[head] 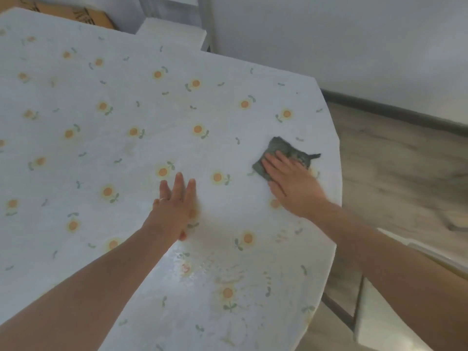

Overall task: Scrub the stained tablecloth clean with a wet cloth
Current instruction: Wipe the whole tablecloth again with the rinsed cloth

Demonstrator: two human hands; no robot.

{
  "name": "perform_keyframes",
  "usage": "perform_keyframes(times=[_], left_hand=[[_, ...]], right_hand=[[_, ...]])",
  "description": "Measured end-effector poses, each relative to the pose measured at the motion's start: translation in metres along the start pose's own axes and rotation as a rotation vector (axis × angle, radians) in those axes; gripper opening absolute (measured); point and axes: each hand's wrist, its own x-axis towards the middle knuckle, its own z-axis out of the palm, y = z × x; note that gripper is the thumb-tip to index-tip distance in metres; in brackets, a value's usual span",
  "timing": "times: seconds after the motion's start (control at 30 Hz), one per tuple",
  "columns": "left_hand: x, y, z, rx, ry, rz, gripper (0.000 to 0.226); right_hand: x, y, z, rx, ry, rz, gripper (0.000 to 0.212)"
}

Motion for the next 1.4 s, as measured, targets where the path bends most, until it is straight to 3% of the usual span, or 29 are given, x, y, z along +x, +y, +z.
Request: perform_keyframes(times=[0.1,0.17,0.3,0.4,0.47,0.57,0.67,0.77,0.87,0.97,1.0,1.13,1.2,1.3,1.4], left_hand=[[0.006,0.010,-0.010,-0.032,-0.043,-0.064,0.157],[0.009,0.014,-0.013,-0.043,-0.073,-0.059,0.155],[0.008,0.010,-0.014,-0.060,-0.101,-0.043,0.153],[0.009,0.010,-0.013,-0.055,-0.098,-0.050,0.154],[0.008,0.010,-0.014,-0.019,-0.085,-0.061,0.154],[0.008,0.009,-0.012,-0.022,-0.083,-0.061,0.154],[0.012,0.005,-0.009,-0.074,-0.057,-0.020,0.155],[0.010,0.005,-0.010,-0.019,-0.076,-0.030,0.159],[0.009,0.009,-0.012,0.021,-0.061,-0.043,0.161],[0.007,0.008,-0.014,-0.010,-0.062,-0.025,0.158],[0.007,0.006,-0.014,-0.022,-0.061,-0.015,0.158],[0.009,0.005,-0.012,-0.008,-0.051,-0.014,0.156],[0.009,0.004,-0.012,-0.021,-0.050,-0.015,0.154],[0.010,0.005,-0.014,-0.008,-0.048,-0.021,0.155],[0.007,0.009,-0.018,0.075,-0.058,-0.059,0.159]], right_hand=[[-0.028,0.015,-0.003,0.103,0.023,0.337,0.067],[-0.061,-0.026,0.012,0.114,0.019,0.344,0.071],[-0.154,-0.122,0.040,0.101,-0.123,-0.099,0.074],[-0.156,-0.080,0.040,0.025,-0.172,-0.394,0.065],[-0.123,-0.025,0.029,-0.005,-0.129,-0.269,0.063],[-0.076,0.043,0.005,0.066,-0.036,0.175,0.067],[-0.074,0.038,0.011,0.068,0.023,0.335,0.069],[-0.118,-0.020,0.030,0.096,-0.005,0.284,0.077],[-0.176,-0.088,0.050,0.088,-0.084,0.045,0.080],[-0.173,-0.068,0.052,0.028,-0.103,-0.245,0.070],[-0.159,-0.047,0.046,-0.001,-0.097,-0.259,0.066],[-0.113,0.034,0.019,0.086,-0.016,0.159,0.066],[-0.119,0.027,0.026,0.075,0.031,0.297,0.069],[-0.158,-0.024,0.043,0.080,0.033,0.359,0.076],[-0.215,-0.103,0.064,0.147,-0.073,0.239,0.082]])
